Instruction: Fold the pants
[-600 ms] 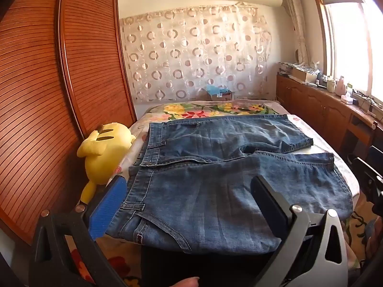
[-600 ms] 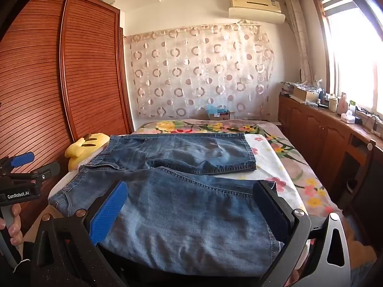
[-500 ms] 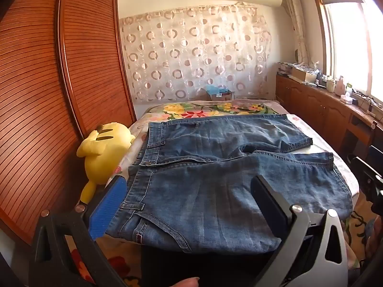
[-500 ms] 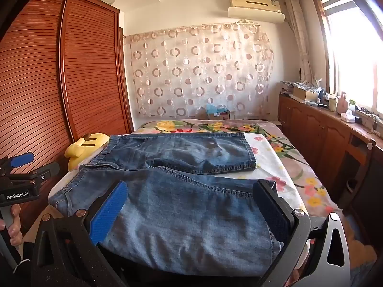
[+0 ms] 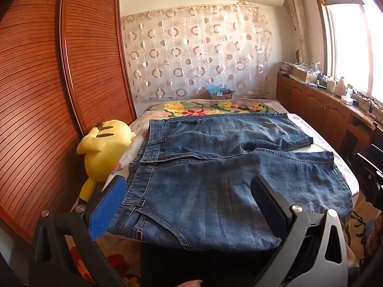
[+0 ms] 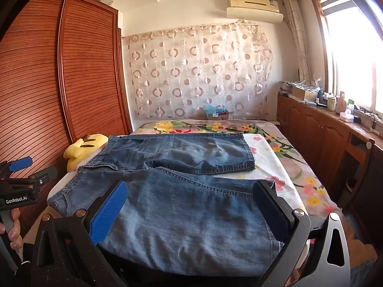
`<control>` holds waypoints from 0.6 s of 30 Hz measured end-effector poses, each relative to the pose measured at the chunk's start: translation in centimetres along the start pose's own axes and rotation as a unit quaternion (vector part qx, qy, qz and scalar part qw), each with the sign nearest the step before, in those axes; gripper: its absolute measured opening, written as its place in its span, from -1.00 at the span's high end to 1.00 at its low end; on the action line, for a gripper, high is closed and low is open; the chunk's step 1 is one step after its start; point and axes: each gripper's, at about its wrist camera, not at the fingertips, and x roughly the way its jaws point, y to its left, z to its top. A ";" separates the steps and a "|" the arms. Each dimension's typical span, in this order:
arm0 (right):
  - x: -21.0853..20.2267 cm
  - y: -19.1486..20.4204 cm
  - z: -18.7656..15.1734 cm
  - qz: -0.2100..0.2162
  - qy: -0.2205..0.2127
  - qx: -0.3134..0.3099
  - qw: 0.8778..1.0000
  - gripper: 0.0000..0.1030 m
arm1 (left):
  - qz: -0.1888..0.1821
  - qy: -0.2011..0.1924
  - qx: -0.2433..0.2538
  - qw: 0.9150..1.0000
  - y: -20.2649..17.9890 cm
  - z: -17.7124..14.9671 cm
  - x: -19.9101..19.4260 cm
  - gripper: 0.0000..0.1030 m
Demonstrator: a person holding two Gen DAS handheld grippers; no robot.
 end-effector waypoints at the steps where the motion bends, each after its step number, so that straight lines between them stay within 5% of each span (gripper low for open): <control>1: 0.0 0.0 0.0 0.000 0.000 0.000 1.000 -1.00 | -0.002 0.001 -0.002 1.000 0.2 0.1 0.0 -1.00; 18: -0.2 0.1 0.2 -0.003 0.000 0.003 1.000 -1.00 | -0.003 -0.001 -0.004 1.000 0.2 0.0 0.1 -1.00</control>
